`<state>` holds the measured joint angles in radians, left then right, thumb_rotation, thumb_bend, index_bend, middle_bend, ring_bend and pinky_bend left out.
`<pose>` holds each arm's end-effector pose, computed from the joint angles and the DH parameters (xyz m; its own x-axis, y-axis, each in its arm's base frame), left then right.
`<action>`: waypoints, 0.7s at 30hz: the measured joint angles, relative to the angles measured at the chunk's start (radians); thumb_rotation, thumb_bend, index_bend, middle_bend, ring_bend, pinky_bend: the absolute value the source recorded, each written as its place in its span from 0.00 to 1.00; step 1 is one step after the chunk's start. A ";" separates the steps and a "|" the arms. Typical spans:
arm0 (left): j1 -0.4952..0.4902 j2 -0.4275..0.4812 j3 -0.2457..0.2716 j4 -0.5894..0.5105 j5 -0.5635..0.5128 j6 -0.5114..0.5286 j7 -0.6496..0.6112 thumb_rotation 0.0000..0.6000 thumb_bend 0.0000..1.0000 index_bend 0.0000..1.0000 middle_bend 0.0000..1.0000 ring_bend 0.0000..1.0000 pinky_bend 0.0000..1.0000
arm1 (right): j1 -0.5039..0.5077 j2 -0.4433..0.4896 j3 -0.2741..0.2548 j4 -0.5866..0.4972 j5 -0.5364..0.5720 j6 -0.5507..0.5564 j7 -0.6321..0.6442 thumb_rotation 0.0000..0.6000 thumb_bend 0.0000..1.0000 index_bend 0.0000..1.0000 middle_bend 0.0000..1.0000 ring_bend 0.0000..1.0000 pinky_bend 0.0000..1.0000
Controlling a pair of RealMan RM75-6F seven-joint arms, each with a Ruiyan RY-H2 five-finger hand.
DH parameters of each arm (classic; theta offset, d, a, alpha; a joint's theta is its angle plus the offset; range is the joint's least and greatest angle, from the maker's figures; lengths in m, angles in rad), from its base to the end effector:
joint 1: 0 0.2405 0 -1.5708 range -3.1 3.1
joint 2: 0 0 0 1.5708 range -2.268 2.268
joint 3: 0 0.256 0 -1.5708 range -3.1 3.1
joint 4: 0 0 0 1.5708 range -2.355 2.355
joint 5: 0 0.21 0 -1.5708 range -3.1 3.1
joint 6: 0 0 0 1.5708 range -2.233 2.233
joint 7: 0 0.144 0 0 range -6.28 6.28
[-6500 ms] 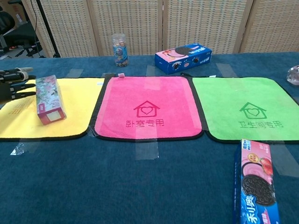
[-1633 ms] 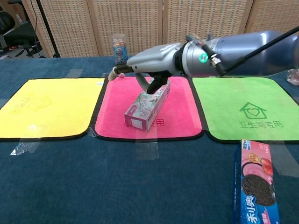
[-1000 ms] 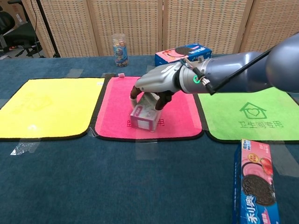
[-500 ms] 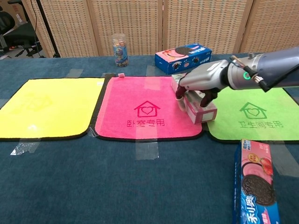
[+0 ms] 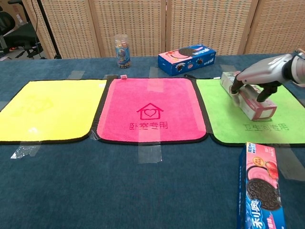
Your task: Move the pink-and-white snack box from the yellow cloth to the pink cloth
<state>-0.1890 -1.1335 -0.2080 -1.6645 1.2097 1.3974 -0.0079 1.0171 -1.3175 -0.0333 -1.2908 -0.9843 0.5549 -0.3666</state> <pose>-0.3046 0.2406 0.1742 0.2589 -0.0964 0.9611 0.9583 0.1499 -0.2432 -0.1934 -0.4135 0.0379 0.8090 -0.3570 0.4671 -0.5878 -0.4791 0.6519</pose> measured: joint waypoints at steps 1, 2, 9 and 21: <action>0.000 0.000 0.001 -0.001 0.002 0.001 0.001 1.00 0.00 0.00 0.00 0.00 0.00 | -0.005 0.006 -0.002 0.000 -0.006 -0.001 0.006 1.00 1.00 0.33 0.23 0.08 0.00; 0.001 0.000 0.001 -0.002 0.004 0.003 0.001 1.00 0.00 0.00 0.00 0.00 0.00 | -0.009 0.012 -0.004 -0.002 -0.011 -0.002 0.012 1.00 1.00 0.33 0.23 0.08 0.00; 0.008 0.000 0.010 -0.015 0.031 0.022 0.001 1.00 0.00 0.00 0.00 0.00 0.00 | -0.050 0.066 0.022 -0.078 -0.111 0.050 0.119 1.00 0.71 0.17 0.04 0.00 0.00; 0.030 -0.030 0.042 0.042 0.064 0.055 0.030 1.00 0.00 0.00 0.00 0.00 0.00 | -0.268 0.152 0.084 -0.190 -0.404 0.639 0.238 1.00 0.00 0.00 0.00 0.00 0.00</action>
<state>-0.1594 -1.1639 -0.1665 -1.6224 1.2739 1.4525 0.0220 0.7491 -1.1657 0.0502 -1.4809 -1.3880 1.1939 -0.1285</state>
